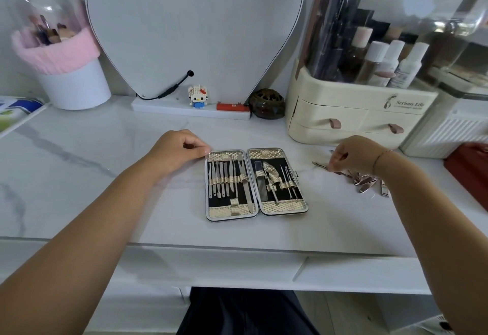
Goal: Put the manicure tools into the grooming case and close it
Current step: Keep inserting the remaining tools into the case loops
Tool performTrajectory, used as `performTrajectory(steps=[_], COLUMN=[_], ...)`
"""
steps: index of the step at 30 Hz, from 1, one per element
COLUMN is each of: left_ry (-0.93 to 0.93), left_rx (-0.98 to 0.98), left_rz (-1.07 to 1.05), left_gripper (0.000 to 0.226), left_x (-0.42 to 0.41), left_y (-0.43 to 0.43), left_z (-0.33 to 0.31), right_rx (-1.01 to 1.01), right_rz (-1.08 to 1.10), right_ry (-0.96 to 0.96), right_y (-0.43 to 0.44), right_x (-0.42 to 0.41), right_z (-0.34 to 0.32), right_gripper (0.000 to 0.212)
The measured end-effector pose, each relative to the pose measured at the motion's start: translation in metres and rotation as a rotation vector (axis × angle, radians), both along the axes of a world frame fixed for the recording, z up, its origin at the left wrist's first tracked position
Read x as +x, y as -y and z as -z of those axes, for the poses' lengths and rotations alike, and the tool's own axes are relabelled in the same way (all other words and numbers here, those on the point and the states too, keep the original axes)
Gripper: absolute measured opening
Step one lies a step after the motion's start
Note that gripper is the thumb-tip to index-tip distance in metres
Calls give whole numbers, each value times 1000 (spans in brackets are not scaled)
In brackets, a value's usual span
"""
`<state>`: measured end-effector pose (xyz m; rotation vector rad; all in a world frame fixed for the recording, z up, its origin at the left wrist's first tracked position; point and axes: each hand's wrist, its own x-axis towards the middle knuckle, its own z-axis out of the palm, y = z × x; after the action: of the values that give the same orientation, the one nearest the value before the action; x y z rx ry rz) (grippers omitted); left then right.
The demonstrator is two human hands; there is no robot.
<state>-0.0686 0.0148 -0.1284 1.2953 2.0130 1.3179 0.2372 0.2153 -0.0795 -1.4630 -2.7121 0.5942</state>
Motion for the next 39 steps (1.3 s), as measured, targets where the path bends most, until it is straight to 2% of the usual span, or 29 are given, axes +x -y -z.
performTrajectory(steps=[7, 14, 25, 39], left_ry=[-15, -26, -33, -11], left_rx=[-4, -5, -13, -2], left_rz=[5, 2, 8, 5], left_gripper=[7, 8, 6, 7], left_x=[0, -2, 0, 1], left_y=[0, 0, 0, 0], left_z=[0, 0, -1, -1], right_rx=[114, 75, 143, 38], right_rz=[-28, -9, -64, -137], right_ry=[-19, -63, 114, 124], right_y=[4, 13, 5, 3], right_x=[0, 3, 9, 12], right_z=[1, 1, -3, -9], right_gripper=[8, 10, 20, 14])
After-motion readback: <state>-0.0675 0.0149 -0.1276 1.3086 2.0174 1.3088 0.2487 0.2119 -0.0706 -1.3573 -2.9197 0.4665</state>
